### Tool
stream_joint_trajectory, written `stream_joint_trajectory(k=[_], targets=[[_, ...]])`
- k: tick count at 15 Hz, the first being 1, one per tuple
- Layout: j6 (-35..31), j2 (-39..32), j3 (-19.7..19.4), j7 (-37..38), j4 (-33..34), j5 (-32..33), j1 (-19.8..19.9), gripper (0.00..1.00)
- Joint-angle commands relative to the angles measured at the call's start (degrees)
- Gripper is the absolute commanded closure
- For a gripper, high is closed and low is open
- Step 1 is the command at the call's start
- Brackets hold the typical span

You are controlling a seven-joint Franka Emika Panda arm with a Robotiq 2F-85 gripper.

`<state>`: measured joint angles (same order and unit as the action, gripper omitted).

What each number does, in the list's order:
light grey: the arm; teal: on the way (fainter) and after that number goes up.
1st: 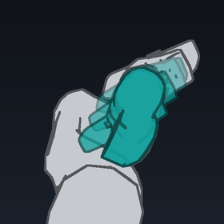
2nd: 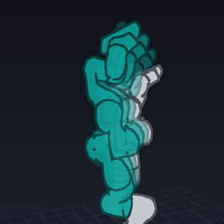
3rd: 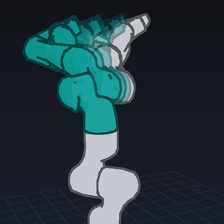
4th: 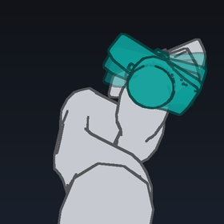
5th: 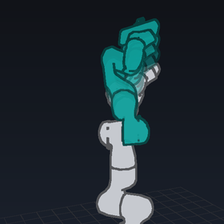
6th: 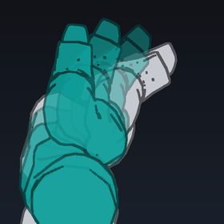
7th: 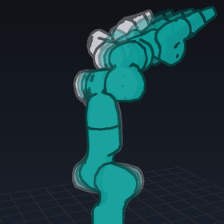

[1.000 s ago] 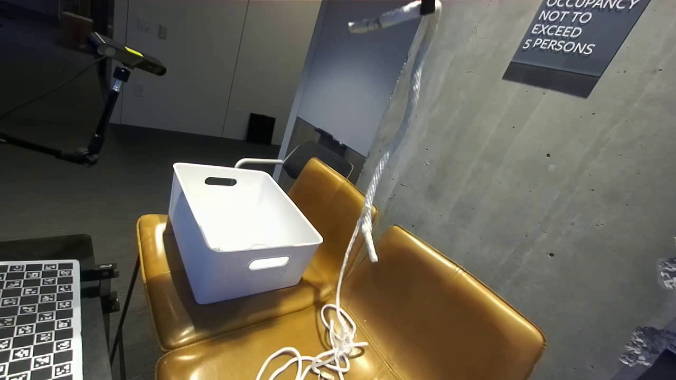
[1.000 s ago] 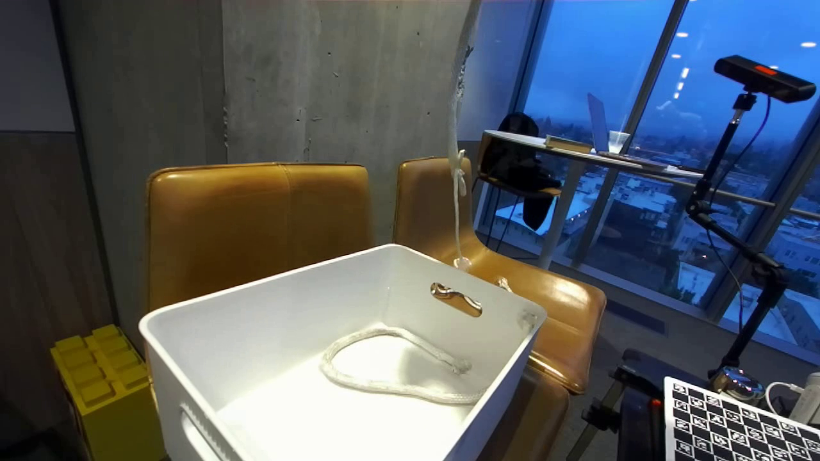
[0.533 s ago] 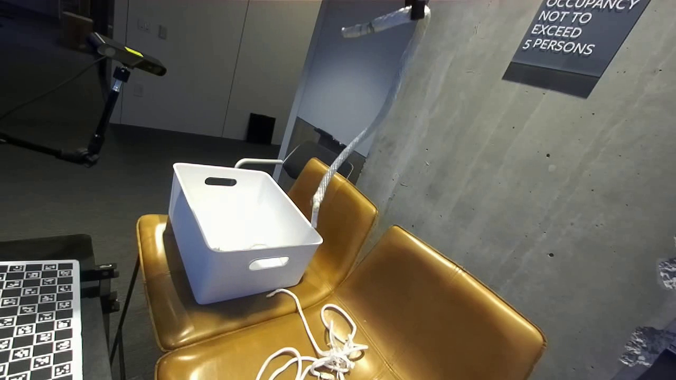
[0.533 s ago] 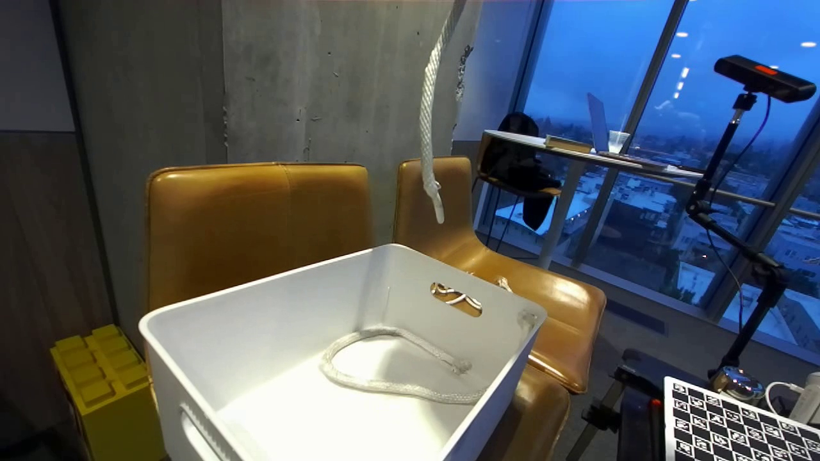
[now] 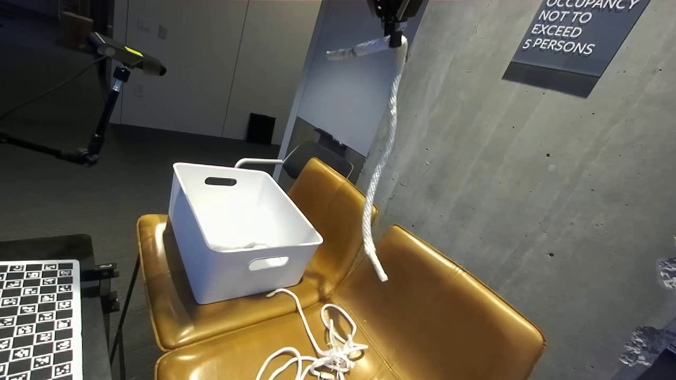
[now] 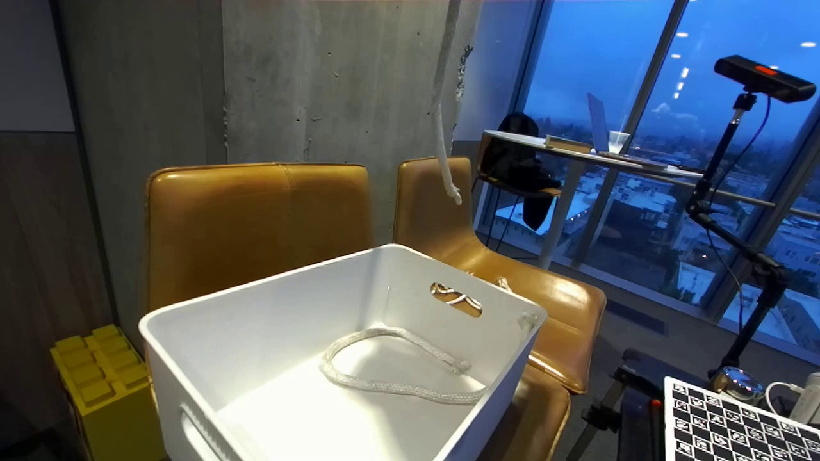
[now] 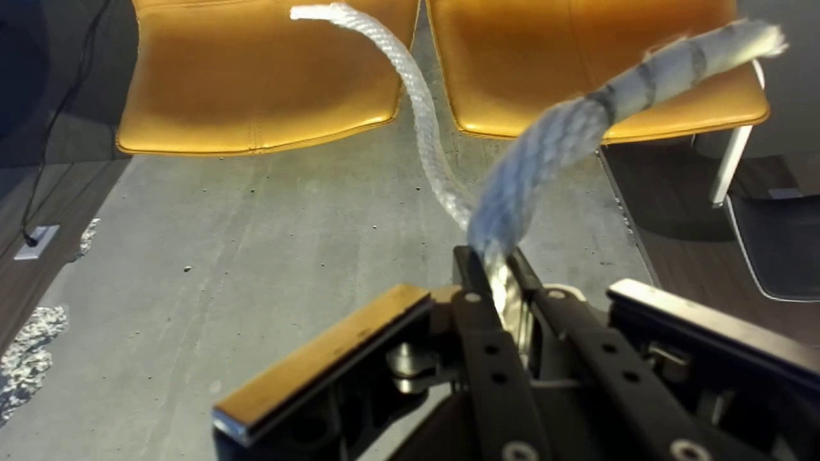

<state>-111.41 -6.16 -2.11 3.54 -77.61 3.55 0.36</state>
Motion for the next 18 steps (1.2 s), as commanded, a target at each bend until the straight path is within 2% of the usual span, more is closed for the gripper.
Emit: stream_joint_trajectory(k=[1,4,9,10,11,13,18], targets=[[0.11,1.02,2.02,3.57,0.35,3.44,-3.19,0.97],[-0.55,1.76,3.42,5.76,-2.01,5.1,-5.61,0.97],[-3.83,6.22,5.56,8.47,-14.99,6.02,-8.98,0.97],[-4.46,6.79,5.77,9.0,-17.32,6.16,-9.39,0.86],[-5.24,7.38,5.86,9.36,-19.86,5.99,-9.56,0.62],[-6.87,8.39,6.82,9.87,-24.51,6.16,-8.68,0.6],[-10.89,10.29,4.82,7.46,-33.61,5.6,-5.32,0.27]])
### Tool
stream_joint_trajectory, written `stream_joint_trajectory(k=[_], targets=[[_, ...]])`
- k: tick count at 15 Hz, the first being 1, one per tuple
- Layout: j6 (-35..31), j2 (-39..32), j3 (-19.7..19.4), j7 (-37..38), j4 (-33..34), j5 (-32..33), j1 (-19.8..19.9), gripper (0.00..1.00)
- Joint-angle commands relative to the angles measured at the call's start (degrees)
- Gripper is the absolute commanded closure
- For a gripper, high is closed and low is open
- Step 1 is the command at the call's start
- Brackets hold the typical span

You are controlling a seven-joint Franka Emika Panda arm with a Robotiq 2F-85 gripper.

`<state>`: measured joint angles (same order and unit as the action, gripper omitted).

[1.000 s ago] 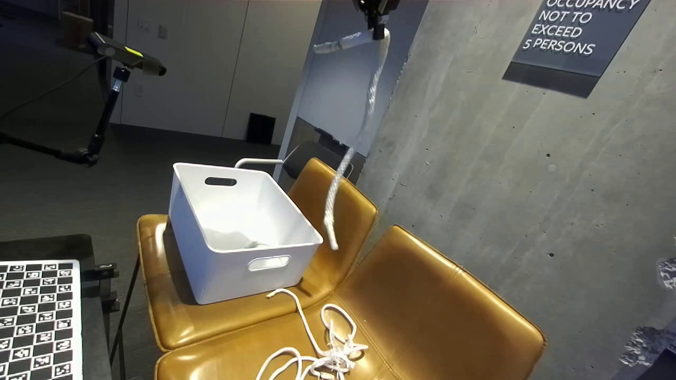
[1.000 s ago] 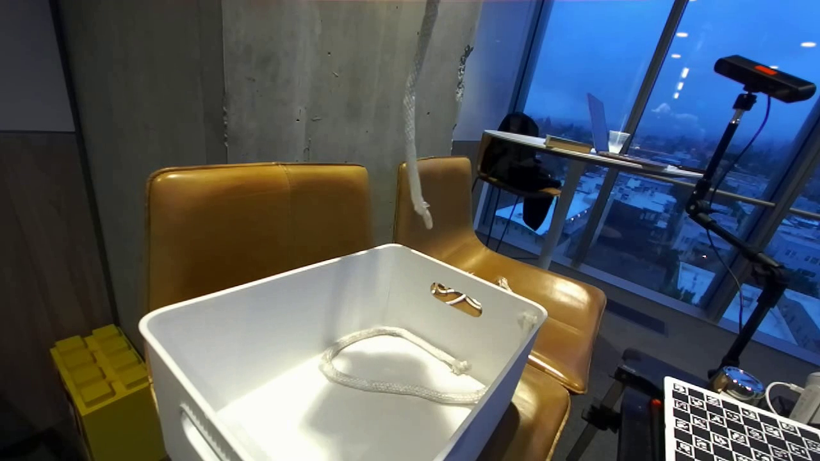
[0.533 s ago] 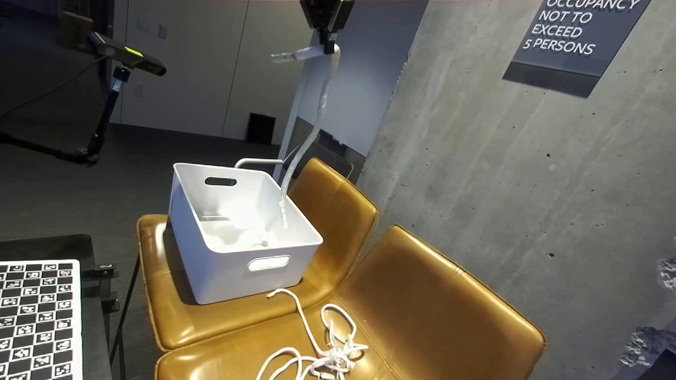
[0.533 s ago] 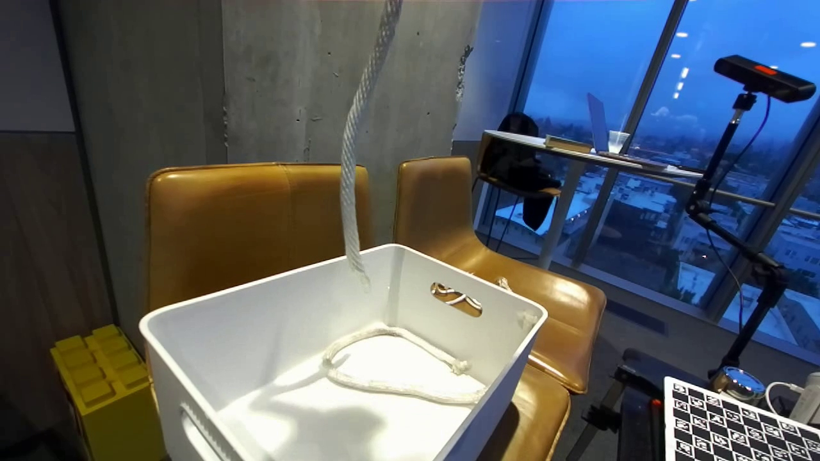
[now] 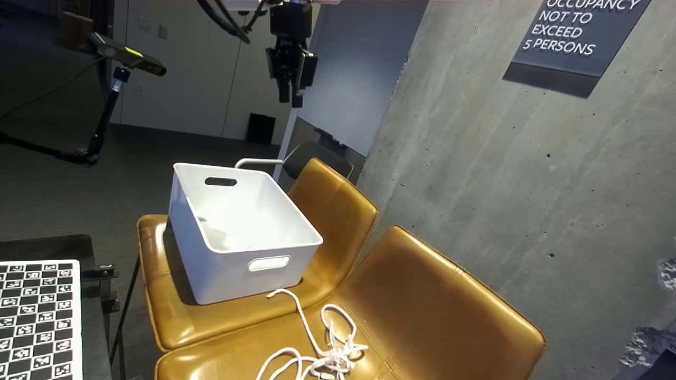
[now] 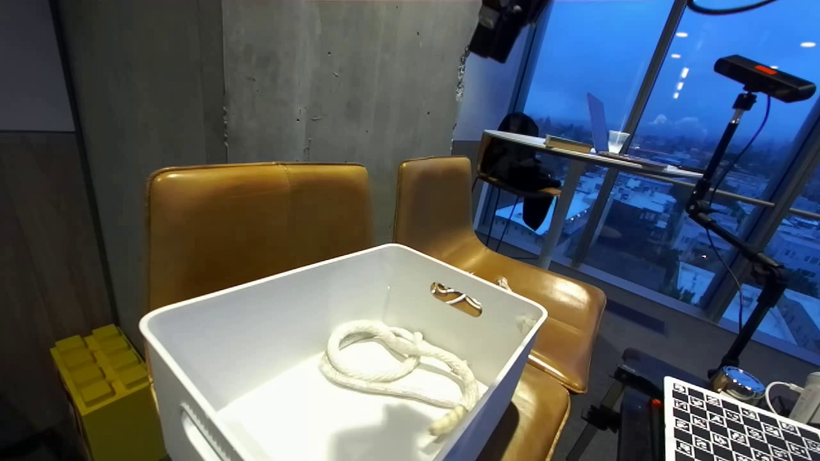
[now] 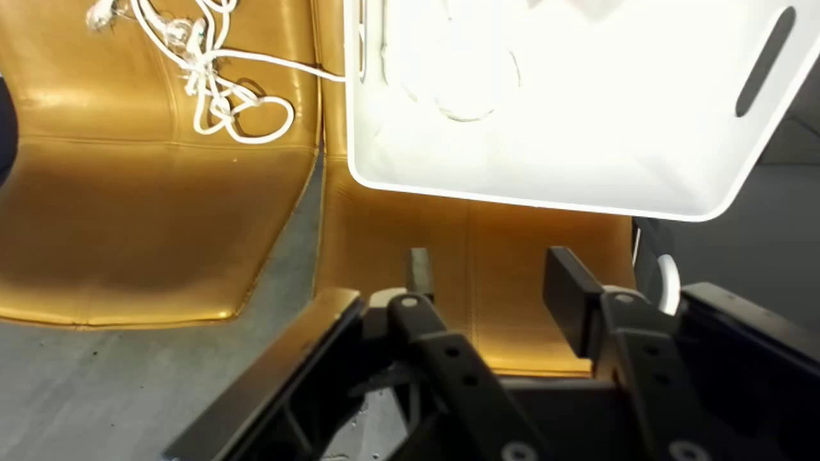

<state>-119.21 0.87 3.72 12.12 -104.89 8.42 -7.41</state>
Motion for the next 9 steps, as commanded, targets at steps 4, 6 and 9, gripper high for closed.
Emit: stream_joint_trajectory(k=[4,6,9], targets=[[-7.46,3.81,-4.84,-7.88,-12.59,-0.82,7.42,0.0],[-10.84,3.06,-7.33,-12.58,-15.73,-1.59,10.06,0.0],[-14.31,1.22,-10.55,-19.83,-19.47,-3.32,13.24,0.0]])
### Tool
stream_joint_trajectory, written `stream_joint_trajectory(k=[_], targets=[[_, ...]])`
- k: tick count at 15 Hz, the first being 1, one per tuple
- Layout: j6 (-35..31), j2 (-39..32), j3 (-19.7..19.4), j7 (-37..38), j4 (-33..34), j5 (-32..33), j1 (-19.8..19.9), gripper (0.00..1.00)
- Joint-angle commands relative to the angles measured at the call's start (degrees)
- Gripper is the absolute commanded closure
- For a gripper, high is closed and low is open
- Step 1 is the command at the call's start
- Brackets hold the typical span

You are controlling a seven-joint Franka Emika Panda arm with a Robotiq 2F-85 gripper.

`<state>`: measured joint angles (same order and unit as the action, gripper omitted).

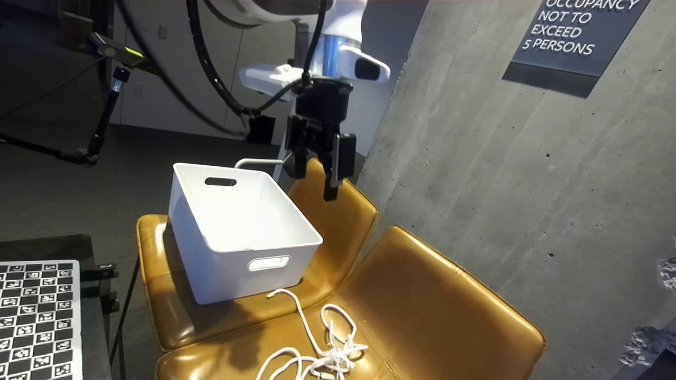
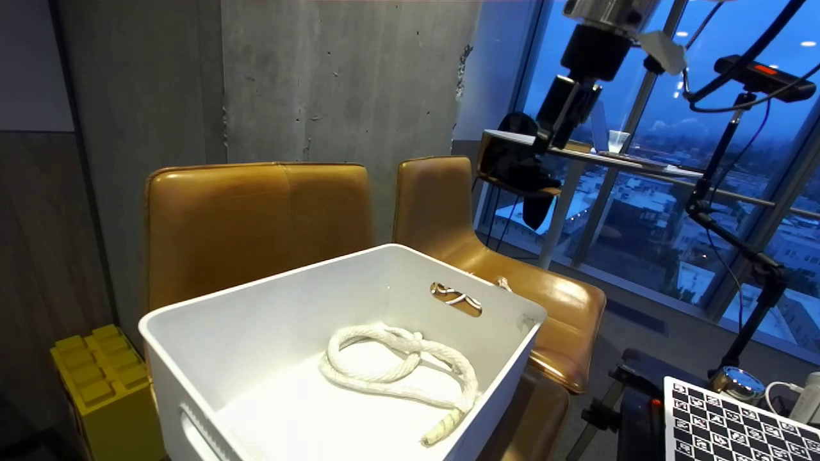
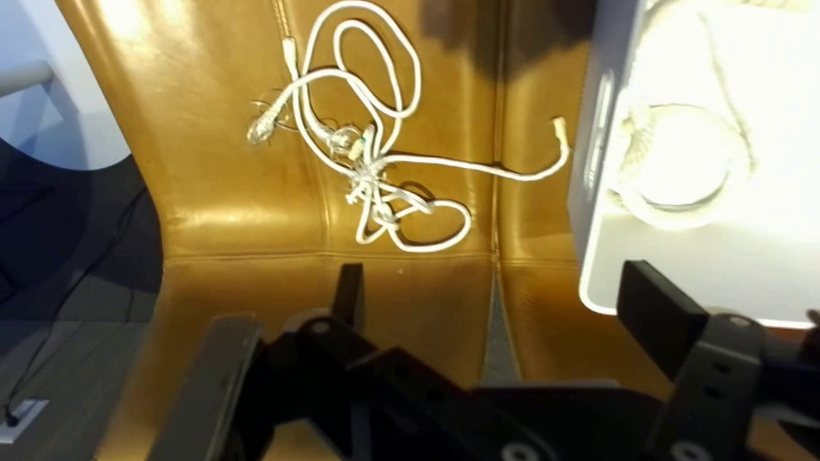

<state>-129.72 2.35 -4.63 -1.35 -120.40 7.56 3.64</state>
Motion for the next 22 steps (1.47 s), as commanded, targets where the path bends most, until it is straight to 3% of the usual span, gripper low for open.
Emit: stream_joint_trajectory(k=[1,8,14,19,22], targets=[[-4.87,-1.45,-3.19,-9.34,-4.91,-3.79,3.12,0.0],[-9.66,-6.43,-4.46,-23.44,-8.72,-13.28,6.41,0.0],[-17.0,-15.23,-3.41,-29.71,-5.81,-16.14,8.25,0.0],[-22.33,-26.57,-0.89,-31.22,2.05,-15.37,11.98,0.0],[-21.3,-33.67,0.26,-29.84,10.5,-13.4,14.22,0.0]])
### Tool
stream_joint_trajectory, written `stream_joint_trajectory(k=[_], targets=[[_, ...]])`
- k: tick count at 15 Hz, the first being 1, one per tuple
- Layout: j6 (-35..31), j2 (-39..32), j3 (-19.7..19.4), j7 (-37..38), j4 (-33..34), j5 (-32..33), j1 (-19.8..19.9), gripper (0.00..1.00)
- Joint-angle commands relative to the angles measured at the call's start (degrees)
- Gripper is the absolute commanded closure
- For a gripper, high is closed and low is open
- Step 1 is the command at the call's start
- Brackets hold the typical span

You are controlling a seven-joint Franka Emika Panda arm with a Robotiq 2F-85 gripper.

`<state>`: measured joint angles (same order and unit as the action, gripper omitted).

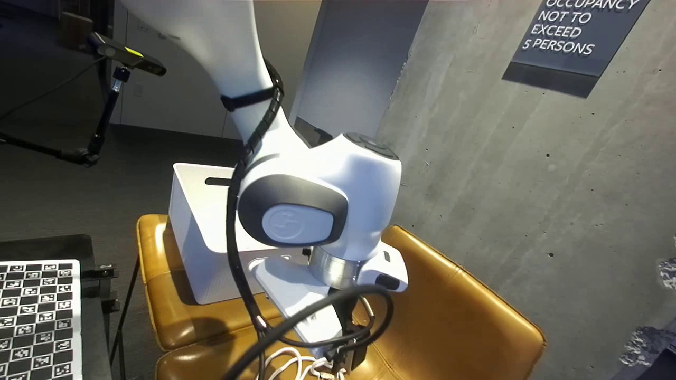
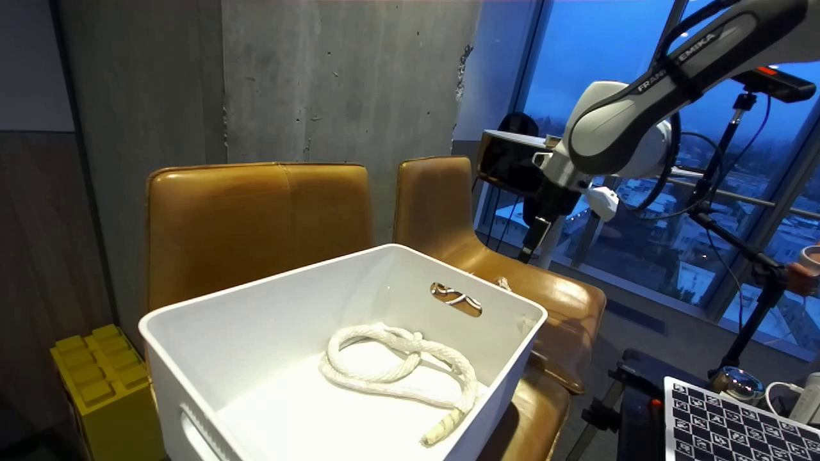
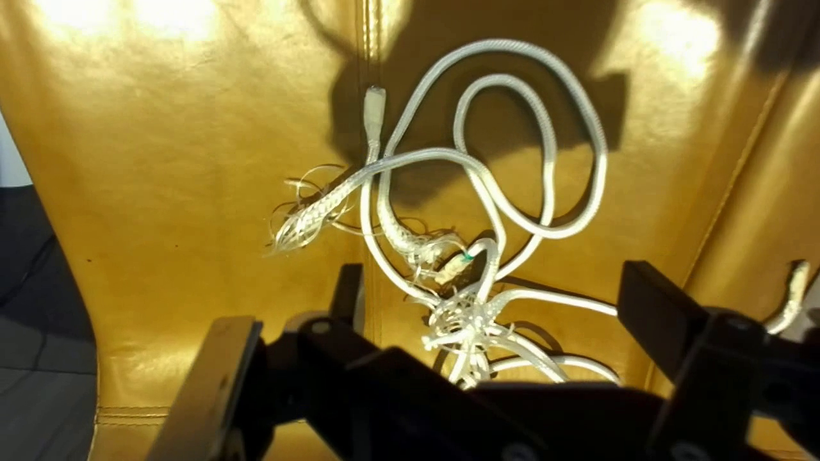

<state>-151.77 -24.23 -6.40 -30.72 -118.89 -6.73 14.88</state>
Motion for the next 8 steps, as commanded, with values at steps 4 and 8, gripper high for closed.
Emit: stream_joint_trajectory(k=[4,8], targets=[[3.24,-14.67,1.87,0.47,19.39,3.99,4.94,0.0],[8.07,-21.54,1.35,1.59,29.48,5.62,6.88,0.0]])
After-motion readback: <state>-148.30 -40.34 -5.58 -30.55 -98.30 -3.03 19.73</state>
